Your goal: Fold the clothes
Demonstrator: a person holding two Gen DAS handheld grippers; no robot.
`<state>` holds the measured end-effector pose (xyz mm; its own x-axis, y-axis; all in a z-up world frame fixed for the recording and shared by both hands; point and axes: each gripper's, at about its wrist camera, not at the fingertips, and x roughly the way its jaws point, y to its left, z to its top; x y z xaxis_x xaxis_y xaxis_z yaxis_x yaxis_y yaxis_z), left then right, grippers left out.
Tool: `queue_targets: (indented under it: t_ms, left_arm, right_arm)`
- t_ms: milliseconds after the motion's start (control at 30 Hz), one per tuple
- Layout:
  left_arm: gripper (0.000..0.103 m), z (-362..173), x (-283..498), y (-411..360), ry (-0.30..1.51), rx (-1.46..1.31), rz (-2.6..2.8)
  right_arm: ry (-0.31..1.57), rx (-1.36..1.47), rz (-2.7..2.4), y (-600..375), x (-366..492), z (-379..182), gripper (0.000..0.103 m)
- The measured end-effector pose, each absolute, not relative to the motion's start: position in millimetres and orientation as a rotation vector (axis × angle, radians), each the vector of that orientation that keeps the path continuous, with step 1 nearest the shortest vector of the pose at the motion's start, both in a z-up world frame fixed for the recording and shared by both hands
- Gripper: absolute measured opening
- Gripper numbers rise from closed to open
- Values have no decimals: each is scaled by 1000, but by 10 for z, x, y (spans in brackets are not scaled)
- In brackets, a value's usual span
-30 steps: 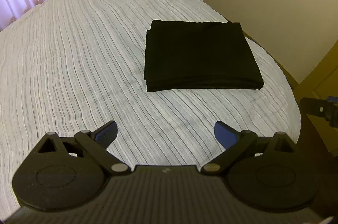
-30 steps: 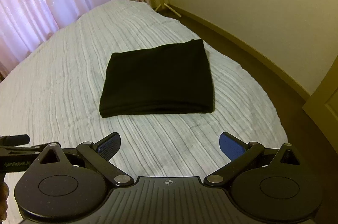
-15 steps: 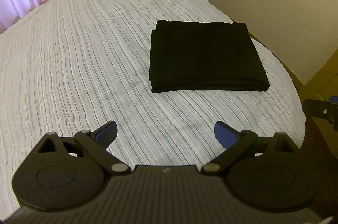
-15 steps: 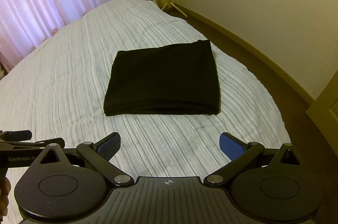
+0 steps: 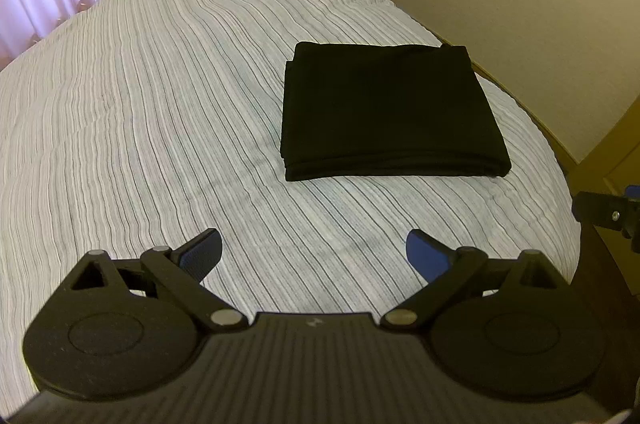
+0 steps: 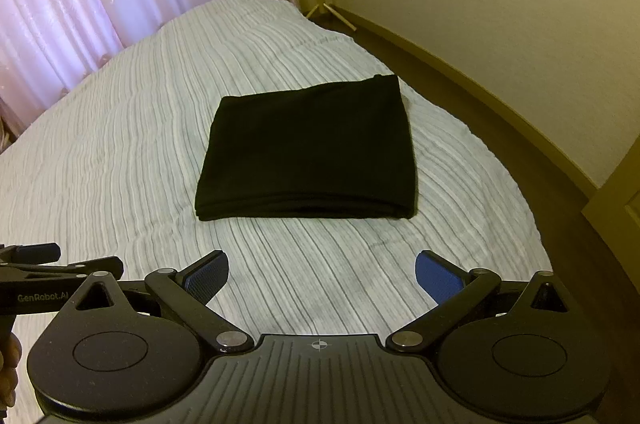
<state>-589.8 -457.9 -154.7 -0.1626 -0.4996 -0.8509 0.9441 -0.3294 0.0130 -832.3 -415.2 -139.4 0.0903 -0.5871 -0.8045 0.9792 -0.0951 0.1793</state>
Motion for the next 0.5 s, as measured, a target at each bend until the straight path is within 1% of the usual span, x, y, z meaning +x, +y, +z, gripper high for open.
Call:
queue_targets:
  t_ms: [500]
  left_arm:
    - [98,-1536,-5944,-4621,663,949,-1720]
  right_arm:
    - [571,907,-1436,-4170,-8376,-1400,102]
